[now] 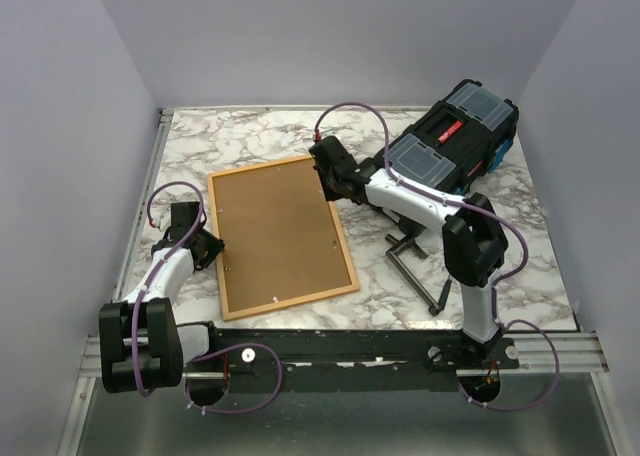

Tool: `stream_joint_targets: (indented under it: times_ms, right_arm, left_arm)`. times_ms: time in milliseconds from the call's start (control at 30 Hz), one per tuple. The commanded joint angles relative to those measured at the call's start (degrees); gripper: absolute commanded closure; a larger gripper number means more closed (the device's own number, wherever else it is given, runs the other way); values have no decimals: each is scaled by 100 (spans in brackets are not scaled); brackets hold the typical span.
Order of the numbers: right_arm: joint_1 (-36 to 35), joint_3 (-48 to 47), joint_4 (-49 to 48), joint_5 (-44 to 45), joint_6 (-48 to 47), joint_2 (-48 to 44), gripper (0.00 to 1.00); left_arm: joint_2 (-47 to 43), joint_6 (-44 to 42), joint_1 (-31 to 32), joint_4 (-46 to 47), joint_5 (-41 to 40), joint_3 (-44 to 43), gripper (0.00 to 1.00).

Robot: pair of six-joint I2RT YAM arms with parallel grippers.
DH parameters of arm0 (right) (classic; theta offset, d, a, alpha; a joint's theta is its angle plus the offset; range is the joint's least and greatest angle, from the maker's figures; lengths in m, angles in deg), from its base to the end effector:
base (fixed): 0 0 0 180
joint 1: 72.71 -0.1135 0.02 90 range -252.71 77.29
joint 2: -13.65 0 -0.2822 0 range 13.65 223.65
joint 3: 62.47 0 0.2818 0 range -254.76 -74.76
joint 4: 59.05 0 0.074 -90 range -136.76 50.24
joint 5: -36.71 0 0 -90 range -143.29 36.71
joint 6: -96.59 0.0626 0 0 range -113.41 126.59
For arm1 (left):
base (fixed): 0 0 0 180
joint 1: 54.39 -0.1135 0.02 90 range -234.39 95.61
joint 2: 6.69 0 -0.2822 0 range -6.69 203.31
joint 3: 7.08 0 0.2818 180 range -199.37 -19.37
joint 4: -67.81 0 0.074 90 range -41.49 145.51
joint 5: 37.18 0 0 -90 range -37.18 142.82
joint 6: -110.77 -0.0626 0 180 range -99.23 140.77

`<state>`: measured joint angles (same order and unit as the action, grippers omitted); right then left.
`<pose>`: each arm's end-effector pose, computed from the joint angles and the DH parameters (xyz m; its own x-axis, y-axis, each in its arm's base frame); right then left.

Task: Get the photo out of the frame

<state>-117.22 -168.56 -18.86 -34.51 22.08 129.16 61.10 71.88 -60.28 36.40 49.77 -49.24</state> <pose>0.3749 0.3403 0.2206 -0.6610 -0.2952 -0.6899 -0.3512 0.9342 -0.0632 0.2401 0.0281 0.1383 -0.4218 -0.8249 -0.3763 -0.7320 0.5547 -0.3954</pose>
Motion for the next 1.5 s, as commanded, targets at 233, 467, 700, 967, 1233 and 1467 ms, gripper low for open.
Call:
stream_joint_targets:
  times_ms: [233, 467, 700, 967, 1233, 1467]
  right_arm:
    - [-355, 1497, 803, -157, 974, -2328, 99]
    - [-356, 2576, 923, -10, 1126, -4136, 99]
    - [-357, 2844, 781, 186, 984, -5320, 99]
    - [-356, 3082, 638, 349, 987, -6059, 100]
    - [-361, 3192, 796, 554, 1025, -6603, 99]
    - [-356, 3406, 899, 650, 1132, -6915, 99]
  left_arm:
    - [-566, 433, -25, -367, 177, 196, 89]
    - [-2168, -312, 320, -1025, 302, -137, 23]
    - [-2884, -1164, 2446, -311, 1509, -97, 17]
    - [-1319, -2342, 5661, 439, 999, -653, 17]
    - [887, -3287, 7188, 353, -518, -1824, 30]
    - [1680, -3425, 7362, 442, -773, -2216, 41]
